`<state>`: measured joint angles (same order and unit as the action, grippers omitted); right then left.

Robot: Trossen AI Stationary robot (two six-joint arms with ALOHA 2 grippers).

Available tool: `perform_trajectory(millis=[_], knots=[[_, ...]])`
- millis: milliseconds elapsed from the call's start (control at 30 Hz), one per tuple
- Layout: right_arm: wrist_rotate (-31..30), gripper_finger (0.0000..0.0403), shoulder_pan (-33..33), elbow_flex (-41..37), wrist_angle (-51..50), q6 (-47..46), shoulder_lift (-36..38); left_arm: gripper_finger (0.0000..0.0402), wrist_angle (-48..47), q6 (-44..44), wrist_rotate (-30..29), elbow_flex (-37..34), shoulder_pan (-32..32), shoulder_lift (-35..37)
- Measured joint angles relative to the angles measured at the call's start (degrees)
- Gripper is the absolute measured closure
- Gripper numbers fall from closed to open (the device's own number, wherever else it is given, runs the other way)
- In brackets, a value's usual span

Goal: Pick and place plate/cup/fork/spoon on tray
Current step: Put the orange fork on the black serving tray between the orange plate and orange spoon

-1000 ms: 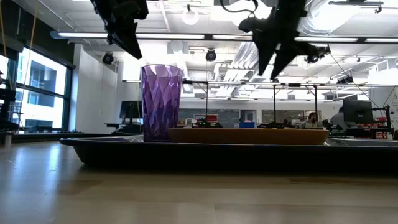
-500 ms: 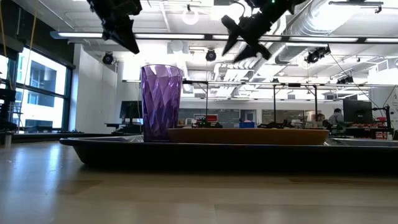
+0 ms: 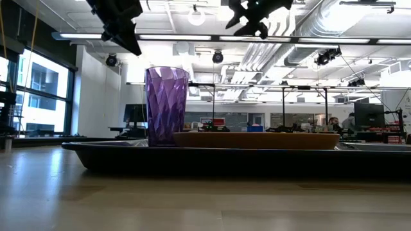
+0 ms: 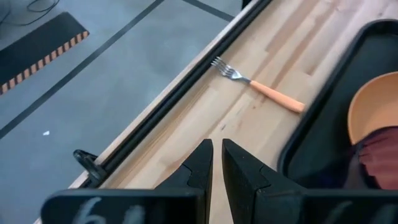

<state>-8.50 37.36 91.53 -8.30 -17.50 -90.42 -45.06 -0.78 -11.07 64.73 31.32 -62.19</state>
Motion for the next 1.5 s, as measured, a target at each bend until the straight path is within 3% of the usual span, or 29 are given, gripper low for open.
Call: perform_trajectory(millis=[267, 467, 733, 1500], knots=[[-1.6, 0.0213, 3.0, 21.2, -34.4, -6.1, -13.8, 0.0378, -0.1, 0.0, 0.0, 0.0, 2.6, 0.0], [2.5, 0.0213, 2.2, 28.8, -46.9, -10.9, -23.3, 0.0378, -0.1, 0.0, 0.0, 0.0, 3.5, 0.0], [10.9, 0.0213, 0.3, 28.6, -49.5, -13.6, -30.3, 0.0378, -0.1, 0.0, 0.0, 0.0, 3.7, 0.0], [12.0, 0.0213, -8.1, 28.5, -53.9, -21.1, -42.6, 0.0378, -0.1, 0.0, 0.0, 0.0, 3.7, 0.0]])
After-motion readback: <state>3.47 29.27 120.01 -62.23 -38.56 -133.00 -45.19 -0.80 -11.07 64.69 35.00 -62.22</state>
